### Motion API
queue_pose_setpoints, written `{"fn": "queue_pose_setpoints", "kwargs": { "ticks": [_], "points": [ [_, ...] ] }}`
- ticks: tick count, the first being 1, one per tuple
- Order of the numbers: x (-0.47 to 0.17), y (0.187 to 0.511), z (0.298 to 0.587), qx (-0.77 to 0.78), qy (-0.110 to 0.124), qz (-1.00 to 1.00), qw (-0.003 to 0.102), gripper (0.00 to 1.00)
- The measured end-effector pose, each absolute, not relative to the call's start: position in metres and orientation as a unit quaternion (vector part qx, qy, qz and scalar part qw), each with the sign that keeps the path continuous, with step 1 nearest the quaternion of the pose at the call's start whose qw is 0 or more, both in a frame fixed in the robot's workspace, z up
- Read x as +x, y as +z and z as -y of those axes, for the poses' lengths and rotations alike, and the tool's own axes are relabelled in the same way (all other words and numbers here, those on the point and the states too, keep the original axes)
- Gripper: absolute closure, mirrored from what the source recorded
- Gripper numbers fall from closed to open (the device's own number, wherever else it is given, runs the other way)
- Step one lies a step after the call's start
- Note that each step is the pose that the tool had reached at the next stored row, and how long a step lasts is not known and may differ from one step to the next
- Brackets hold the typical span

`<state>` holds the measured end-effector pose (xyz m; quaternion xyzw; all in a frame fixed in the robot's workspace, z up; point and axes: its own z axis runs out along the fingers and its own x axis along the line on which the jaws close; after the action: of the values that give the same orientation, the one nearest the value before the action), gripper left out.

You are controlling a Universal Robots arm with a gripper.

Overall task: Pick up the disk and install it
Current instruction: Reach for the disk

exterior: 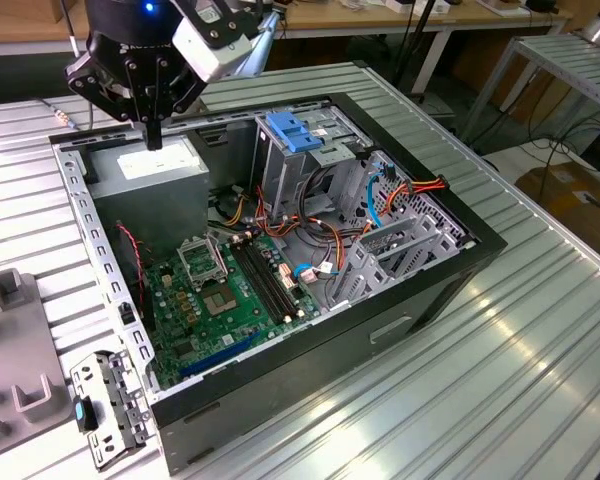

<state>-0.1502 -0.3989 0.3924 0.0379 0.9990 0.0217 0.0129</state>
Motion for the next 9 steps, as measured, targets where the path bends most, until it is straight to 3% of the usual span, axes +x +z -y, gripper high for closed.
{"fn": "queue_pose_setpoints", "kwargs": {
  "ticks": [9],
  "points": [
    [-0.1560, 0.3923, 0.3989, 0.038, 0.022, -0.999, 0.013, 0.89]
  ]
}}
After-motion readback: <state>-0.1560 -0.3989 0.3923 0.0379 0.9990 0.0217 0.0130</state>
